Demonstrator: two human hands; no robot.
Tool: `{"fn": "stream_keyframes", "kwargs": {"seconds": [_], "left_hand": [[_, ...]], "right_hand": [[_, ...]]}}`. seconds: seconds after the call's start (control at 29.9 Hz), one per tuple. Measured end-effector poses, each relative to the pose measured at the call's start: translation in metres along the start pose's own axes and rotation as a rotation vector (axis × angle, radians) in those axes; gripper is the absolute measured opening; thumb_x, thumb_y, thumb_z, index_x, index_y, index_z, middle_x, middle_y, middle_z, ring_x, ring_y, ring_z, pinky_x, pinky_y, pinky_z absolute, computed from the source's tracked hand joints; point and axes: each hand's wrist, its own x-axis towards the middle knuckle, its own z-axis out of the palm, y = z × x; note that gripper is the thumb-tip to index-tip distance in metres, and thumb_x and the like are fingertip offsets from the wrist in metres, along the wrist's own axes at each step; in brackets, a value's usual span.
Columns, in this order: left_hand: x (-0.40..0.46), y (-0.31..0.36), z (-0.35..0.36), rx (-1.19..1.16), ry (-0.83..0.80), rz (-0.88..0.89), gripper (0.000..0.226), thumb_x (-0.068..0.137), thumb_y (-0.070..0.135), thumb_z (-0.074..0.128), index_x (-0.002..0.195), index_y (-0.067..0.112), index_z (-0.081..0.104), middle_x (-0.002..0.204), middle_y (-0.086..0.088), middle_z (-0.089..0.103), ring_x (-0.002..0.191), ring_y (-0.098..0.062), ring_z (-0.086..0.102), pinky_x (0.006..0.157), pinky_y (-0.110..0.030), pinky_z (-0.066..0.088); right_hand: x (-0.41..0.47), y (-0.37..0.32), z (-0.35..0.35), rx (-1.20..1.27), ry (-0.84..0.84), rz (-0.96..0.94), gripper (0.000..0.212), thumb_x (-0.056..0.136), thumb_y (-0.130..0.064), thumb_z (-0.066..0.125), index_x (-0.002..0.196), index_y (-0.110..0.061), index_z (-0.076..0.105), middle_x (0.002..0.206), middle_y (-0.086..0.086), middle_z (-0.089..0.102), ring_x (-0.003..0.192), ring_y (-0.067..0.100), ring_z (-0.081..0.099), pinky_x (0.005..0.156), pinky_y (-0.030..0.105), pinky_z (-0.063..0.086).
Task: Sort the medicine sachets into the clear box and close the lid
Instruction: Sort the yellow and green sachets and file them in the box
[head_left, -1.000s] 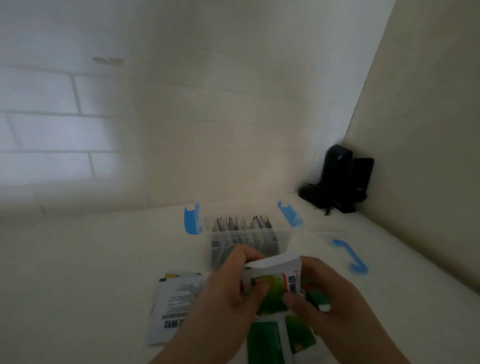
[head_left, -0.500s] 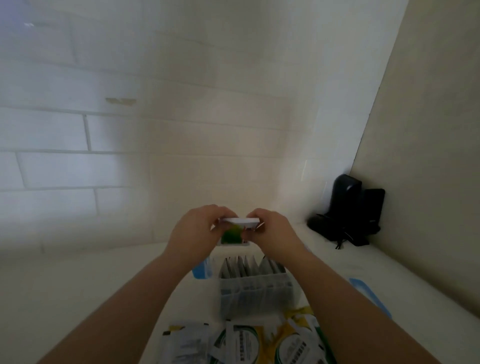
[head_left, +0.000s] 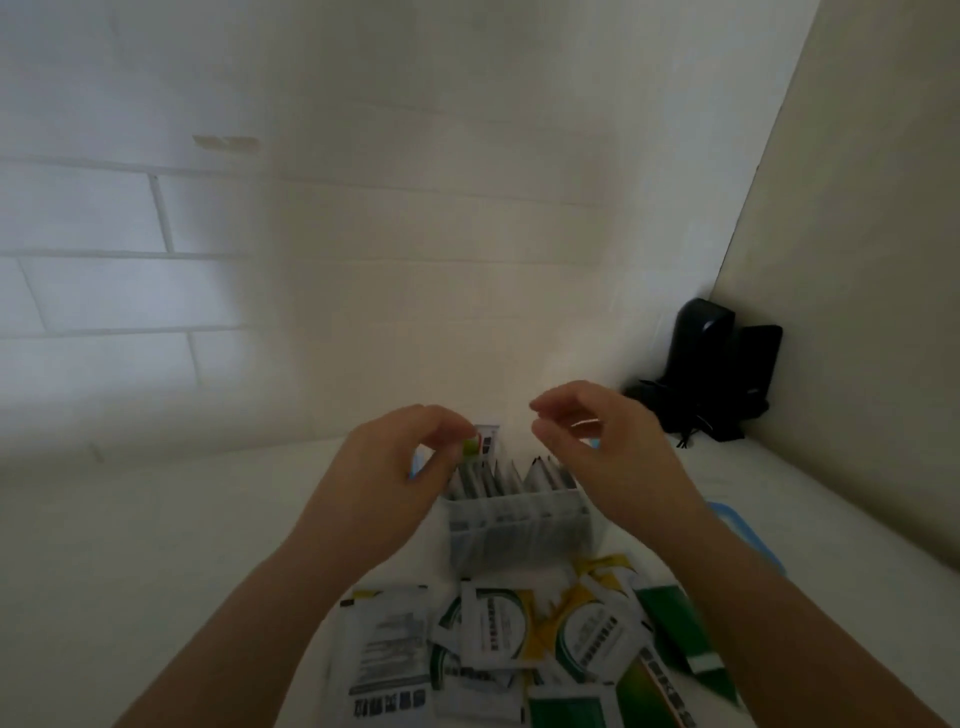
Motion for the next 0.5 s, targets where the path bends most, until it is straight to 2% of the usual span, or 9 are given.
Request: {"fn": "stream_keyframes", "kwargs": {"seconds": [0.07, 0.17, 0.27, 0.37, 0.43, 0.5], "left_hand": [[-0.03, 0.009, 0.001, -0.087, -0.064, -0.032, 0.017, 0.082, 0.026, 0.053, 0.086, 0.041, 0.06, 0.08, 0.023, 0.062, 0.082, 0.008, 0.056, 0.07, -0.002, 0.041], [-0.062, 0.018, 0.022, -0.044, -0.224, -0.06, 0.011, 0.081, 0.035, 0.049, 0.082, 0.044, 0.056, 0.079, 0.023, 0.06, 0.078, 0.008, 0.054, 0.069, -0.003, 0.041], [-0.072, 0.026, 0.051, 0.049, -0.237, -0.039, 0.014, 0.087, 0.036, 0.049, 0.098, 0.037, 0.057, 0.097, 0.018, 0.061, 0.082, 0.005, 0.05, 0.075, -0.006, 0.038], [-0.08, 0.029, 0.07, 0.046, -0.242, -0.093, 0.023, 0.08, 0.048, 0.055, 0.101, 0.038, 0.055, 0.104, 0.021, 0.055, 0.095, 0.002, 0.045, 0.086, -0.017, 0.038], [-0.086, 0.025, 0.071, 0.051, -0.233, -0.099, 0.027, 0.075, 0.051, 0.06, 0.099, 0.037, 0.058, 0.103, 0.022, 0.054, 0.096, 0.001, 0.046, 0.086, -0.018, 0.038], [-0.091, 0.018, 0.067, 0.081, -0.169, -0.121, 0.028, 0.074, 0.051, 0.06, 0.098, 0.036, 0.06, 0.101, 0.021, 0.056, 0.093, 0.001, 0.047, 0.082, -0.017, 0.037]], "right_hand": [[-0.039, -0.003, -0.01, -0.028, -0.093, -0.019, 0.01, 0.077, -0.037, 0.053, 0.082, -0.045, 0.055, 0.084, -0.022, 0.061, 0.084, -0.005, 0.056, 0.075, 0.007, 0.046], [-0.093, 0.011, -0.017, -0.129, -0.247, 0.065, 0.011, 0.079, -0.039, 0.053, 0.085, -0.048, 0.052, 0.089, -0.026, 0.058, 0.089, -0.01, 0.052, 0.077, 0.009, 0.044], [-0.125, 0.033, -0.022, -0.174, -0.242, 0.169, 0.022, 0.083, -0.029, 0.059, 0.083, -0.049, 0.05, 0.09, -0.026, 0.056, 0.086, -0.011, 0.052, 0.071, 0.004, 0.043], [-0.137, 0.042, -0.023, -0.188, -0.234, 0.25, 0.024, 0.079, -0.029, 0.065, 0.085, -0.047, 0.051, 0.091, -0.02, 0.056, 0.082, -0.007, 0.052, 0.067, 0.004, 0.039], [-0.141, 0.043, -0.024, -0.203, -0.269, 0.193, 0.023, 0.074, -0.038, 0.067, 0.084, -0.049, 0.049, 0.086, -0.021, 0.054, 0.08, -0.006, 0.051, 0.068, 0.006, 0.039], [-0.142, 0.039, -0.025, -0.217, -0.326, 0.13, 0.023, 0.067, -0.055, 0.063, 0.085, -0.05, 0.05, 0.084, -0.026, 0.05, 0.084, -0.008, 0.048, 0.07, 0.008, 0.037]]}}
